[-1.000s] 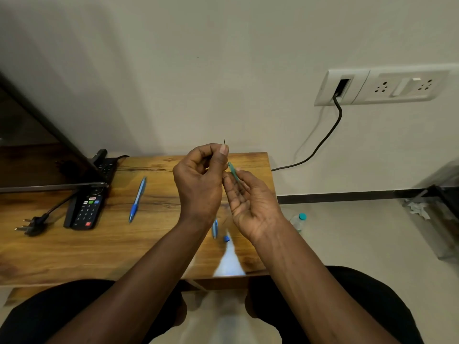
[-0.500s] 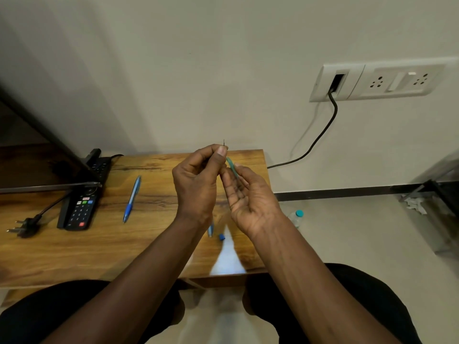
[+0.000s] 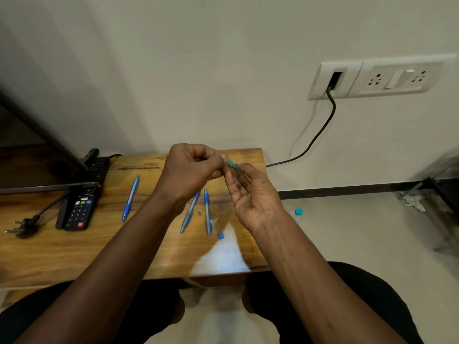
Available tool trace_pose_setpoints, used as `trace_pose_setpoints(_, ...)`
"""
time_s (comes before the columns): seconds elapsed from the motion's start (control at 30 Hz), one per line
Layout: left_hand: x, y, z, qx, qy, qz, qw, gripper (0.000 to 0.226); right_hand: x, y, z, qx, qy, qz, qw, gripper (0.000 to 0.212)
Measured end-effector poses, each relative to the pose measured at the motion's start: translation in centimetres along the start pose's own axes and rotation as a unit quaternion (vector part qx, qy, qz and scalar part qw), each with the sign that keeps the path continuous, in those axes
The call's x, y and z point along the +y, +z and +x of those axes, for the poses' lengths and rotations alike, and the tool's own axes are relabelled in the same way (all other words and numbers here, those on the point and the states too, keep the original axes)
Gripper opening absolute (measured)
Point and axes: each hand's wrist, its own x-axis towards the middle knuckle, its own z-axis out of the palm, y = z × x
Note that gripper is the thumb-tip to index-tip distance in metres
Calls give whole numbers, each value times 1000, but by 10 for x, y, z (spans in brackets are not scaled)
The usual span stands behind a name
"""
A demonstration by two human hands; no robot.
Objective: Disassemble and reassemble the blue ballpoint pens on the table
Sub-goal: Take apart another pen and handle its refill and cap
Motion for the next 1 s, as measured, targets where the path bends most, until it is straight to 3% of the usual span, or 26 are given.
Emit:
trace_pose_setpoints(0.17,5,-8,1,-34,-56,33,997,9,1,-1,0,2,-8,-6,1000,5)
trace_pose_setpoints(0.37,5,-7,-1,-25,-103,-13,994,12,2,-1,1,-2,-14,-16,1000,12)
trace_pose_setpoints(0.57,6,-9,0,-23,-118,29,992,11,6,-1,1,0,-39,-30,999,41)
trace_pose_setpoints(1.0,5,-16,2,-26,-137,46,989,19,9,-1,0,5,-42,-44,998,45)
